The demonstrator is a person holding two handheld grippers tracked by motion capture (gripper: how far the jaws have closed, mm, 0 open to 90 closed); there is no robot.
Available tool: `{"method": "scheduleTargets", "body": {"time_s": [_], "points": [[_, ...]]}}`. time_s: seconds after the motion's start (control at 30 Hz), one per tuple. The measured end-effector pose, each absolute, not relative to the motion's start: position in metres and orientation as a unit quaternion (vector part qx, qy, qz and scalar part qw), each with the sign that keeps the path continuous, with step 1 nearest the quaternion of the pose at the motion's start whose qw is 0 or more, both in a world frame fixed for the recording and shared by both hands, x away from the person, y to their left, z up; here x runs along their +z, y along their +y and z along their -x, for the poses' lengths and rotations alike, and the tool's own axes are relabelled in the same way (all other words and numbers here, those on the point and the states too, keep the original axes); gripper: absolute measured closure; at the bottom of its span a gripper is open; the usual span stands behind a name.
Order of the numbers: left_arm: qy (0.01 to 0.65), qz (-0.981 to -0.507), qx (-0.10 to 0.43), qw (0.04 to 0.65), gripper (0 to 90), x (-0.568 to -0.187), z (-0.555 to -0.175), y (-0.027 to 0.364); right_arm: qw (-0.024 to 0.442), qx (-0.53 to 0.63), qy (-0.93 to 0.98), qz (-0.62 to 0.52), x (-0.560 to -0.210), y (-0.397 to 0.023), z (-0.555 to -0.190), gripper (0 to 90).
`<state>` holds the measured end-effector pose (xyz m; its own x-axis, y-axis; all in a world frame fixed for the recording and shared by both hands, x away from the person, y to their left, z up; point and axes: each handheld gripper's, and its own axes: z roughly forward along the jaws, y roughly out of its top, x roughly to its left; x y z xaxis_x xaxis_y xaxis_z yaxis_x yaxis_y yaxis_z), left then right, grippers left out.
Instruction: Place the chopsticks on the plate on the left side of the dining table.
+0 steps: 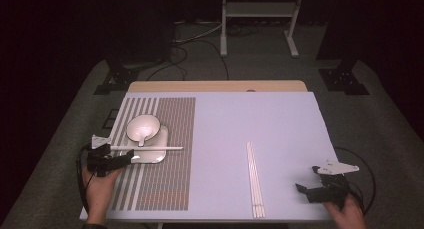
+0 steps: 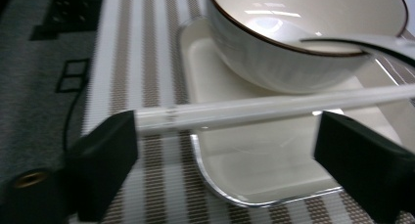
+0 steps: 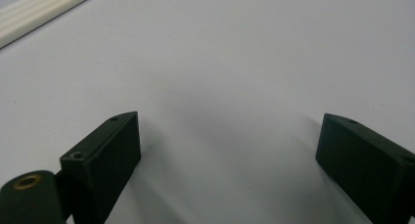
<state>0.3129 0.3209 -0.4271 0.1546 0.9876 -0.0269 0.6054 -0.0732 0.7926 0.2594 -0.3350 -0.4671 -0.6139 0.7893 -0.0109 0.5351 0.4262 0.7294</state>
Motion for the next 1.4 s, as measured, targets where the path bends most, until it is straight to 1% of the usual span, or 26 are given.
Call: {"method": "scheduleTargets", "body": {"time_s": [0.03, 0.07, 0.1, 0.13, 0.3, 0.37, 0.4, 0.53, 0.63, 0.8, 1.13, 1.4], "points": [[0.590, -0.675, 0.282, 0.341, 23.7, -0.426, -0.312, 0.323, 0.179, 0.355, 0.825, -0.401, -0.467, -0.335, -0.259, 8.0], [0.593, -0.673, 0.285, 0.339, 28.0, -0.424, -0.311, 0.326, 0.179, 0.355, 0.825, -0.401, -0.467, -0.335, -0.259, 7.9], [0.594, -0.671, 0.288, 0.338, 35.3, -0.424, -0.311, 0.328, 0.179, 0.355, 0.825, -0.401, -0.467, -0.335, -0.259, 8.0], [0.598, -0.668, 0.290, 0.336, 39.8, -0.423, -0.310, 0.331, 0.179, 0.355, 0.825, -0.401, -0.467, -0.335, -0.259, 8.0], [0.614, -0.657, 0.285, 0.333, 75.4, -0.424, -0.311, 0.347, 0.179, 0.355, 0.825, -0.401, -0.467, -0.335, -0.259, 7.9], [0.620, -0.655, 0.286, 0.324, 87.3, -0.424, -0.312, 0.352, 0.179, 0.355, 0.825, -0.401, -0.467, -0.335, -0.259, 8.0], [0.624, -0.652, 0.289, 0.319, 90.0, -0.424, -0.313, 0.354, 0.179, 0.355, 0.825, -0.401, -0.467, -0.335, -0.259, 7.9], [0.640, -0.641, 0.298, 0.301, 90.0, -0.428, -0.317, 0.365, 0.179, 0.355, 0.825, -0.401, -0.467, -0.335, -0.259, 7.9], [0.644, -0.640, 0.304, 0.288, 90.0, -0.431, -0.320, 0.367, 0.179, 0.355, 0.825, -0.401, -0.467, -0.335, -0.259, 8.0], [0.646, -0.643, 0.299, 0.282, 90.0, -0.437, -0.329, 0.368, 0.179, 0.355, 0.825, -0.401, -0.467, -0.335, -0.259, 7.9], [0.637, -0.654, 0.291, 0.288, 90.0, -0.440, -0.335, 0.360, 0.179, 0.355, 0.825, -0.401, -0.467, -0.335, -0.259, 8.0], [0.638, -0.650, 0.294, 0.289, 90.0, -0.438, -0.333, 0.363, 0.179, 0.355, 0.825, -0.401, -0.467, -0.335, -0.259, 8.0]]}}
